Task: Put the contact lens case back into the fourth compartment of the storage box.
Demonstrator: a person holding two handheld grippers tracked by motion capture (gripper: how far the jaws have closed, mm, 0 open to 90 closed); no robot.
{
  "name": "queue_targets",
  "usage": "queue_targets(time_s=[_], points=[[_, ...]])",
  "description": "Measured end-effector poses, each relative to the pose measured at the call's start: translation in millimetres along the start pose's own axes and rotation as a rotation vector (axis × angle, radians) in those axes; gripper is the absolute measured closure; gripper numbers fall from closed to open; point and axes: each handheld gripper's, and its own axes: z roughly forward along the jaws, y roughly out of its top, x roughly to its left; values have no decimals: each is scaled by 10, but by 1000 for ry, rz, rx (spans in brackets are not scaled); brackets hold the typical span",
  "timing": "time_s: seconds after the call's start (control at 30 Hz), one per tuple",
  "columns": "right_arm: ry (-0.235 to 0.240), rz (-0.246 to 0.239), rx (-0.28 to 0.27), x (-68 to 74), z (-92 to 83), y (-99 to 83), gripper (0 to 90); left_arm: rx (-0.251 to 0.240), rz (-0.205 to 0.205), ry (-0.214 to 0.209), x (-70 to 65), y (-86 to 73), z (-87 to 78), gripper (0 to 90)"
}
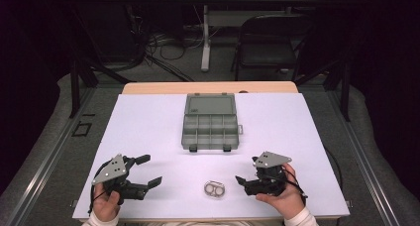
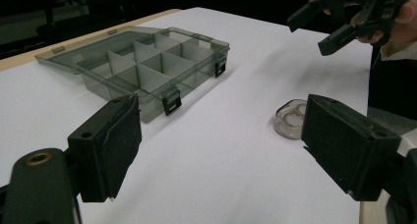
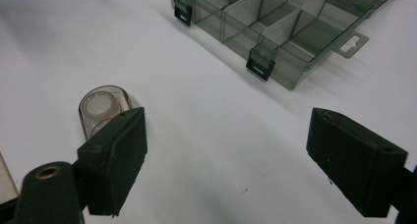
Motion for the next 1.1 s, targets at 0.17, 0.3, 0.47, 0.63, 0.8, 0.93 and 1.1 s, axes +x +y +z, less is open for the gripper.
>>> queue_targets(time_s=[0.17,0.3,0.47,0.63,0.8,0.93,1.1], points=[[18,-10,32,14,23,-4,154,2,2,-1,-3,1,1,160],[33,-27,57,30,35,7,158,4,2,-3,-2,0,3,159],[56,-56,92,68,57,43,160,5,2,0,-5,0,4,160],[76,-74,125,97,90,77,160,5,3,-2,-5,-1,7,160],[91,-90,142,114,140,92,160,9,5,1,-7,0,10,160],[102,-111,164,142,184,101,160,11,6,3,-9,-1,9,160],[115,-121,180,174,199,115,160,13,6,-2,-10,-3,12,160]])
